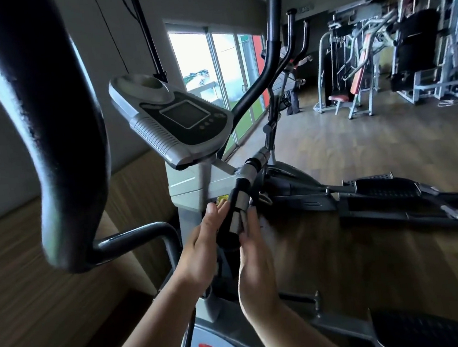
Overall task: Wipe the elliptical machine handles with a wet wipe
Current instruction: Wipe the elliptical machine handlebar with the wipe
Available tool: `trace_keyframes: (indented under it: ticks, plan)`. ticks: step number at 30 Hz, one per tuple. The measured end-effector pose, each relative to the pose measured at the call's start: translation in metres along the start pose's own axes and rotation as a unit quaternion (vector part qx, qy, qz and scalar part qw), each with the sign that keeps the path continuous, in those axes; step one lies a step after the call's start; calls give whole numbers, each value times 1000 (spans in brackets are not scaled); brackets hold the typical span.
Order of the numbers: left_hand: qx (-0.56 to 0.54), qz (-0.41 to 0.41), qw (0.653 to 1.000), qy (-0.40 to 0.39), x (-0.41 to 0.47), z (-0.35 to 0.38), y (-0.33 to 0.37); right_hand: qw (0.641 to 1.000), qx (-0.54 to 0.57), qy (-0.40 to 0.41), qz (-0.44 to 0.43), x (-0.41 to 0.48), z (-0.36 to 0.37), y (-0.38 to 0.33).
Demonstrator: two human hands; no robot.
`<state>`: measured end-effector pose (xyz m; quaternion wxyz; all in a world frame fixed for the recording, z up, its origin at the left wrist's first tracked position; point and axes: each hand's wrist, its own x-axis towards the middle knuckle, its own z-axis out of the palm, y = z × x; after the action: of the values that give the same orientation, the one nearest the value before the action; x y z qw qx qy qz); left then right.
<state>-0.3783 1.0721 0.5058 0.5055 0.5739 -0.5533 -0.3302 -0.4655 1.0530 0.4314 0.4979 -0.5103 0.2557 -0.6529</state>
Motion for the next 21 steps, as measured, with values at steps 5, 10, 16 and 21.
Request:
trace_keyframes:
  ticks: [5,10,16,21]
  plan:
    - [-5,-2,1000,-1,-3,1,1,990,-76,-67,-98,-10,-8,0]
    - [8,14,1000,-24,0,-5,-4,954,-235,-123,-136,52,-34,-7]
    - [3,18,999,-37,0,-11,-1,886,-343,-220,-220,53,-55,-16]
    - [53,51,997,-17,11,-11,7,845,-400,-236,-267,83,-63,-24]
